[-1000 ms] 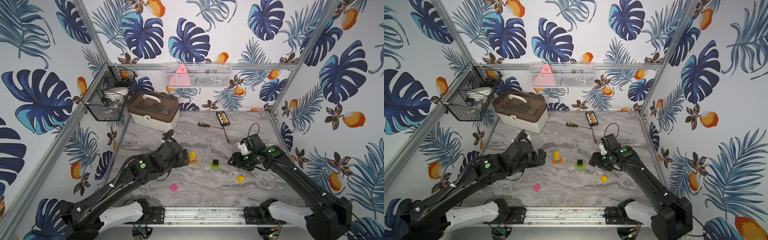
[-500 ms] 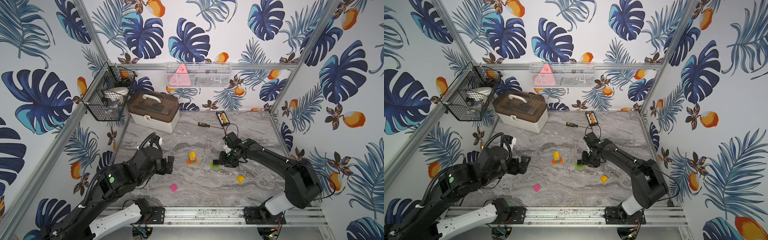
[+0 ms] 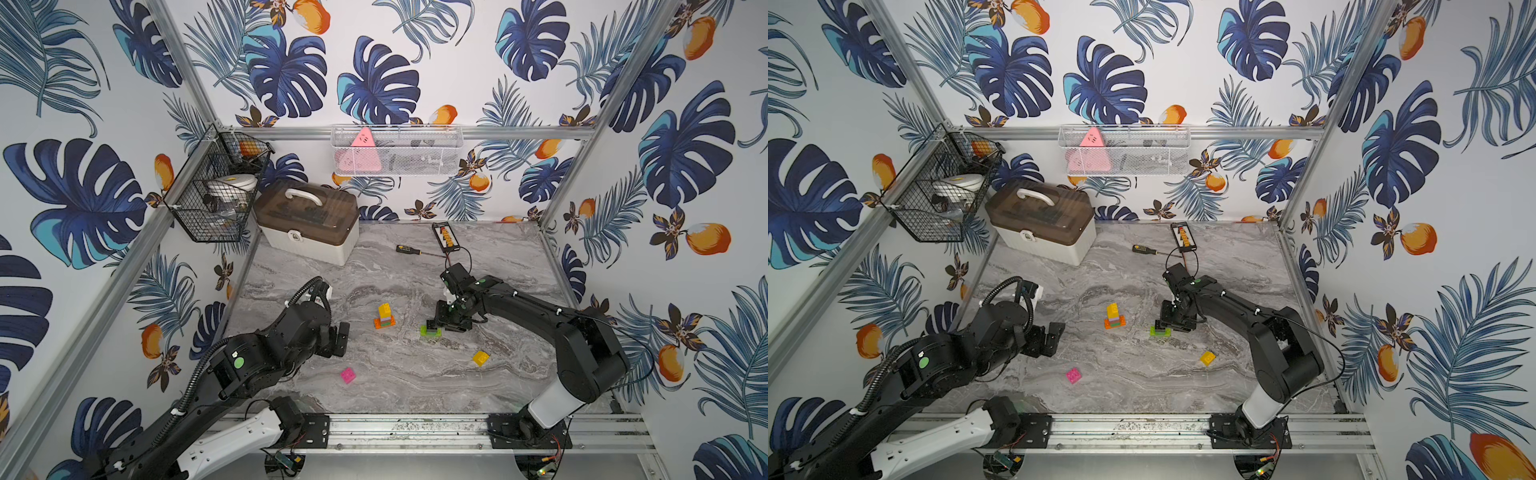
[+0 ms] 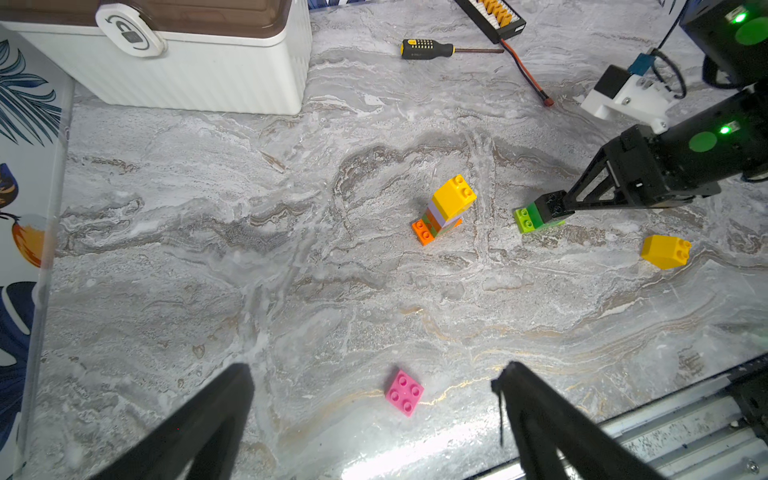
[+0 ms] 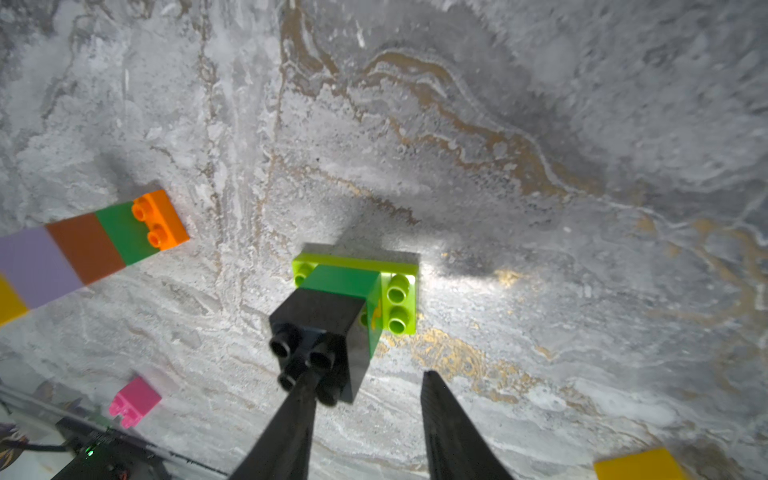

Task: Assemble the number 1 with lego
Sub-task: Assemble the lego brick with the lego brick, then pick up the lego brick from the center of the board.

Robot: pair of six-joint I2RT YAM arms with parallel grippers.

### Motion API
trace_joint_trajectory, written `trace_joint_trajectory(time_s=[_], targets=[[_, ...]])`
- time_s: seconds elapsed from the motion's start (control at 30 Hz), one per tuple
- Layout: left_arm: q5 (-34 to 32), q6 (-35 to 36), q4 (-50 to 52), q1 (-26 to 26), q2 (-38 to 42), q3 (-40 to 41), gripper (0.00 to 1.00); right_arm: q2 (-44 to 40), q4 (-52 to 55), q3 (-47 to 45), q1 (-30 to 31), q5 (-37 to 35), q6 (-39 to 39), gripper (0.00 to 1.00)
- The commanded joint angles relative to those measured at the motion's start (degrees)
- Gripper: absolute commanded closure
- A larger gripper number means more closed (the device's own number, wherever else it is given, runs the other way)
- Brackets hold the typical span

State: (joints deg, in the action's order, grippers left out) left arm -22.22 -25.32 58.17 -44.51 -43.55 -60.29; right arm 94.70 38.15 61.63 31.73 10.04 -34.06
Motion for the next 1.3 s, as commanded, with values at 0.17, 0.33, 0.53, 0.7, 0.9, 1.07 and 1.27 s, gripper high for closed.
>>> trace_joint_trajectory(time_s=[0.17, 0.33, 0.53, 0.7, 0.9, 1.07, 1.27], targets=[[-0.6, 1.1, -2.4, 0.3, 0.3, 0.7, 0.01, 1.3, -0.5, -1.3, 0.0, -3.3, -0.4, 0.57], [-0.6, 1.2, -2.7, 0.4, 0.5, 1.1, 0.01, 0.2, -0.4, -0.7, 0.0, -2.9, -0.4, 0.57], [-0.5, 1.1, -3.1, 0.6, 1.0, 1.5, 0.01, -5.1, 6.6, 6.6, 0.8, -6.7, 0.7, 0.51], [-2.7, 0.1, -2.5, 0.8, 3.7, 1.4, 0.01, -7.5, 9.5, 9.7, 7.2, -7.9, 1.9, 0.38], [-15.2, -5.1, 0.4, 1.2, 17.6, 1.7, 0.01, -1.5, 5.6, 13.1, 24.5, -9.7, 3.5, 0.32], [-20.1, -8.2, 2.5, 1.3, 25.4, 1.8, 0.01, 10.0, 6.9, 22.5, 36.9, -13.3, 5.2, 0.32], [-20.5, -8.9, 3.5, 1.2, 24.4, 1.5, 0.01, 21.0, 12.8, 33.2, 42.2, -15.5, 9.7, 0.32]])
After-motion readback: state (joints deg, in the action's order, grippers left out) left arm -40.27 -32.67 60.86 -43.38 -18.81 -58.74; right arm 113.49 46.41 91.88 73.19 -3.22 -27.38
